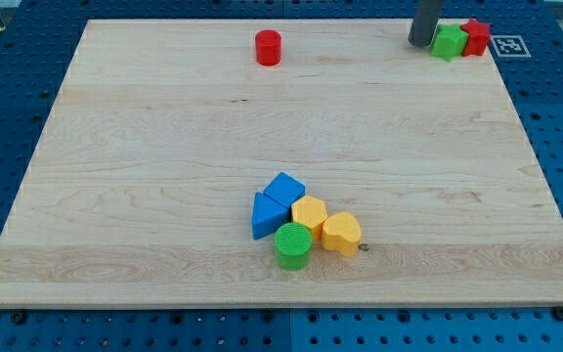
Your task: Nudge the group of blocks up a bit
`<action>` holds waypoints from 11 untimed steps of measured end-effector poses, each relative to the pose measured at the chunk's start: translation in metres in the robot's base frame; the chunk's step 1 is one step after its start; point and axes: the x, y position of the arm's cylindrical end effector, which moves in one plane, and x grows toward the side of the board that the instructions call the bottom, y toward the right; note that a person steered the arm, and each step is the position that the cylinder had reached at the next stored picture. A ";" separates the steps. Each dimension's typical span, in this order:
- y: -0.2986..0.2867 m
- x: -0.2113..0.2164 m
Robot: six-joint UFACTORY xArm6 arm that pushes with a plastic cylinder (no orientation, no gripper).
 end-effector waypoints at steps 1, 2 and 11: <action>-0.019 0.017; -0.053 0.055; -0.185 0.372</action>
